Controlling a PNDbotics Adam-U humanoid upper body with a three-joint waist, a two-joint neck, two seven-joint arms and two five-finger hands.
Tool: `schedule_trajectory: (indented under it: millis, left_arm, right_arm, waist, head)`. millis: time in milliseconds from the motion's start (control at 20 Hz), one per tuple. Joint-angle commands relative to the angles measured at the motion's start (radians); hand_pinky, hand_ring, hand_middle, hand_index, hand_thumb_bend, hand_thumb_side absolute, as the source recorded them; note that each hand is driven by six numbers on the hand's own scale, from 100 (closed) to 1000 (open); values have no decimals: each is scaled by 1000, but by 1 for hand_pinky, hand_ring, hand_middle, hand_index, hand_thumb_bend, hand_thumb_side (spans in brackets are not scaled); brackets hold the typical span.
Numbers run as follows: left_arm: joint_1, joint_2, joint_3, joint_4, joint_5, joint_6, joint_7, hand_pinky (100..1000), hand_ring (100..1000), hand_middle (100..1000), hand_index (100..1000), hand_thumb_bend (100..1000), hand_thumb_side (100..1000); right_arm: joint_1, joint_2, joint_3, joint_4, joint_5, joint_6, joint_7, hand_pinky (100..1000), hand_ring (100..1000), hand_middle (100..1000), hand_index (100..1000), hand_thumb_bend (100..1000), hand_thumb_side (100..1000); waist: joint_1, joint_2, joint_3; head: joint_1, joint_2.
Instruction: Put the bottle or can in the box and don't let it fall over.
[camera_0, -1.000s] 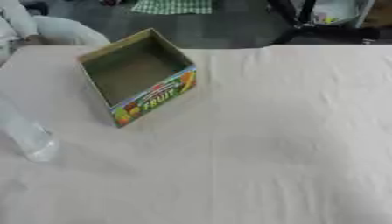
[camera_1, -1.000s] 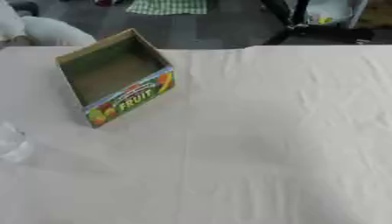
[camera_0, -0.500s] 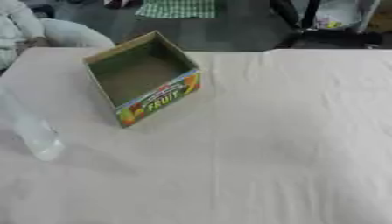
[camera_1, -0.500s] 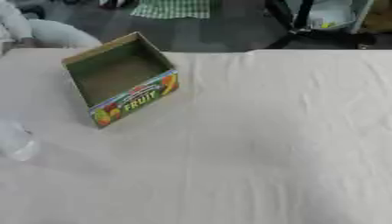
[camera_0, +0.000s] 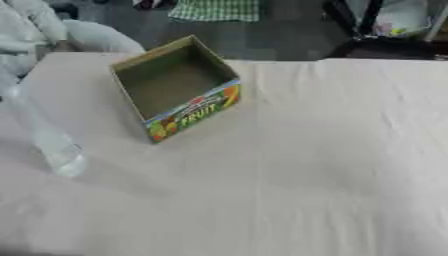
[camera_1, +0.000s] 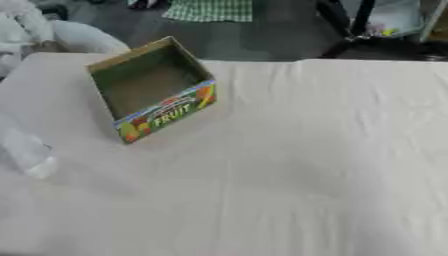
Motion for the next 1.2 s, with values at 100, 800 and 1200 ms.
schedule_trajectory:
  millis: [100, 800, 1200]
  left_arm:
    - [-3, 35, 3, -19, 12, 18, 18, 246, 599, 459, 919, 495, 929]
    - [-3, 61, -11, -19, 76, 55, 97, 138, 445, 361, 907, 480, 929]
    - [-16, 91, -14, -19, 102, 71, 107, 145, 448, 362, 908, 471, 937]
  right_arm:
    - [-11, -26, -4, -21, -7, 1, 0, 866, 964, 1000, 1000, 100, 692]
    - [-9, -26, 0, -21, -12, 0, -1, 866, 963, 1000, 1000, 100, 692]
    - [-7, -27, 2, -21, -14, 0, -2, 866, 963, 1000, 1000, 100, 692]
  waist:
    - [0, -17, 1]
    - [-2, -29, 2]
    - [-1, -35, 4]
  head:
    - [7, -12]
    - [10, 2]
    - [36, 8]
